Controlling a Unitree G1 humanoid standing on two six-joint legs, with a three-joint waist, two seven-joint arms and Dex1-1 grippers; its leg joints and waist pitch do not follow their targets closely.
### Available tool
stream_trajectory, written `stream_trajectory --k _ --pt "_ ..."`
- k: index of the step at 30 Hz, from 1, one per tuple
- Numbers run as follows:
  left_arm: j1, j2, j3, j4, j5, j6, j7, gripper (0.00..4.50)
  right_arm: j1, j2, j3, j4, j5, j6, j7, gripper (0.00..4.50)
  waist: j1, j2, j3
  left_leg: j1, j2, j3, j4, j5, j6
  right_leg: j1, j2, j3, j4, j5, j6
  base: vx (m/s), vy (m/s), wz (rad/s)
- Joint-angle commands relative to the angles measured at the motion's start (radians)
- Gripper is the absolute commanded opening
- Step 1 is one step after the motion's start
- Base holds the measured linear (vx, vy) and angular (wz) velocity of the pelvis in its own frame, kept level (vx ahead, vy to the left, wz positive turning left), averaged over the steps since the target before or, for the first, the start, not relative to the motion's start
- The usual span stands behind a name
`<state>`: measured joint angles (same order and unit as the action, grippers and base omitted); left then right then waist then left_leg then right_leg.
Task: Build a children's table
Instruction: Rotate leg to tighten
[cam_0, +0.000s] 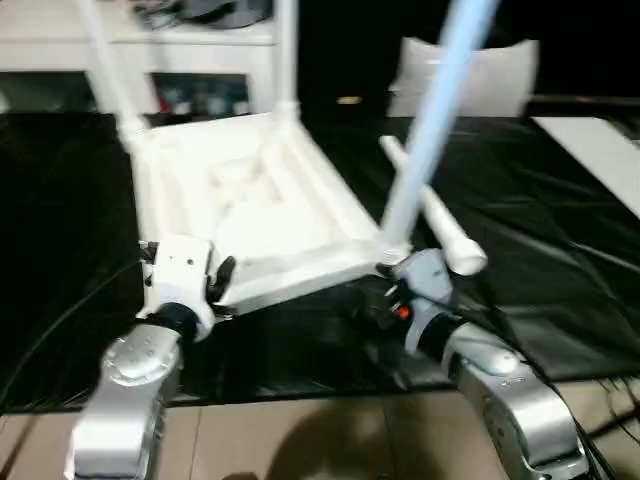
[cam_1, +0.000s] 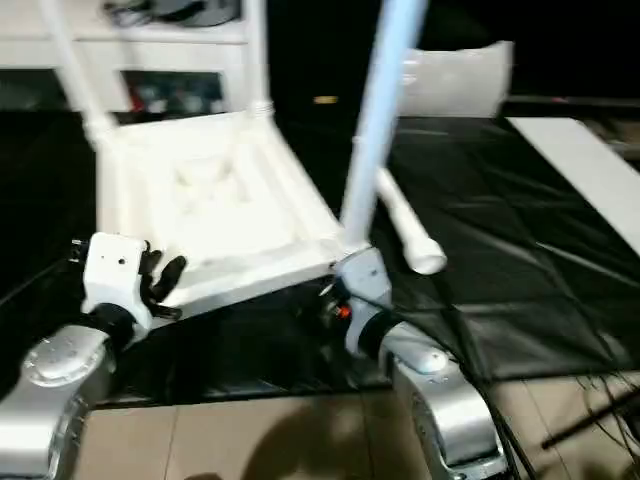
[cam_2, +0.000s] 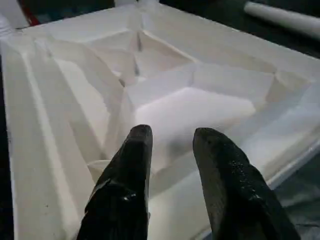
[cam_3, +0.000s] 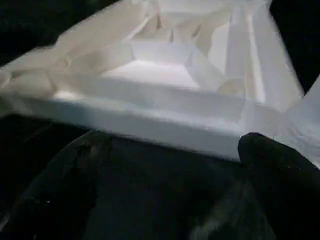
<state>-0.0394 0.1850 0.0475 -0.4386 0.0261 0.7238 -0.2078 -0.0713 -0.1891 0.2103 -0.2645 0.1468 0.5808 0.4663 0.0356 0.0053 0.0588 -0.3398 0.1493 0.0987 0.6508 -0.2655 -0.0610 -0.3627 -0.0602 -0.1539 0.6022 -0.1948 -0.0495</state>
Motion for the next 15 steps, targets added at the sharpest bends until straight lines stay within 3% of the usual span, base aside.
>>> stream_trajectory --k 1,3,7,8,11,14,15 --pt "-0.019 0.012 0.033 0.014 0.015 0.020 0.004 1.81 -0.009 -0.011 0.015 -0.007 -0.002 0.032 0.009 4.50 -0.005 0.006 -0.032 -0.007 0.064 -0.032 -0.102 -0.324 -0.004 0.035 -0.119 0.069 -0.138 -0.631 0.050 0.000 0.000 0.00" --pt "-0.050 0.047 0.075 0.046 0.018 0.030 0.010 1.81 -0.011 -0.026 0.024 -0.003 -0.009 0.048 0.007 4.50 -0.006 0.008 -0.040 -0.013 0.067 -0.030 -0.105 -0.242 0.016 0.041 -0.116 0.067 -0.138 -0.537 0.047 0.000 0.000 0.00" --pt "-0.071 0.083 0.103 0.075 0.011 0.050 0.008 1.93 -0.020 -0.034 0.025 0.012 -0.013 0.061 0.002 4.50 -0.004 0.014 -0.041 -0.015 0.072 -0.031 -0.109 -0.230 0.024 0.040 -0.115 0.069 -0.129 -0.488 0.016 0.000 0.000 0.00" --pt "-0.079 0.098 0.124 0.096 0.012 0.052 0.017 2.20 -0.030 -0.036 0.030 0.031 -0.017 0.059 0.004 4.50 -0.002 0.016 -0.044 -0.011 0.078 -0.032 -0.112 -0.238 0.023 0.036 -0.114 0.074 -0.120 -0.437 -0.012 0.000 0.000 0.00" --pt "-0.097 0.145 0.159 0.142 0.024 0.064 0.027 2.27 -0.065 -0.029 0.036 0.066 -0.028 0.069 -0.004 4.50 -0.002 0.016 -0.050 -0.017 0.080 -0.034 -0.115 -0.230 0.022 0.039 -0.112 0.080 -0.103 -0.357 -0.052 0.000 0.000 0.00" --pt "-0.105 0.171 0.179 0.174 0.034 0.055 0.030 2.48 -0.090 -0.023 0.044 0.094 -0.033 0.069 -0.009 4.50 0.003 0.019 -0.065 -0.025 0.086 -0.032 -0.106 -0.054 0.041 0.047 -0.116 0.089 -0.073 -0.124 -0.122 0.020 -0.001 0.01" --pt "-0.108 0.189 0.187 0.197 0.033 0.056 0.025 2.69 -0.109 -0.019 0.049 0.121 -0.038 0.071 -0.016 4.50 0.006 0.020 -0.068 -0.027 0.084 -0.029 -0.100 0.047 0.064 0.047 -0.114 0.089 -0.058 -0.010 -0.155 0.052 -0.003 0.01"
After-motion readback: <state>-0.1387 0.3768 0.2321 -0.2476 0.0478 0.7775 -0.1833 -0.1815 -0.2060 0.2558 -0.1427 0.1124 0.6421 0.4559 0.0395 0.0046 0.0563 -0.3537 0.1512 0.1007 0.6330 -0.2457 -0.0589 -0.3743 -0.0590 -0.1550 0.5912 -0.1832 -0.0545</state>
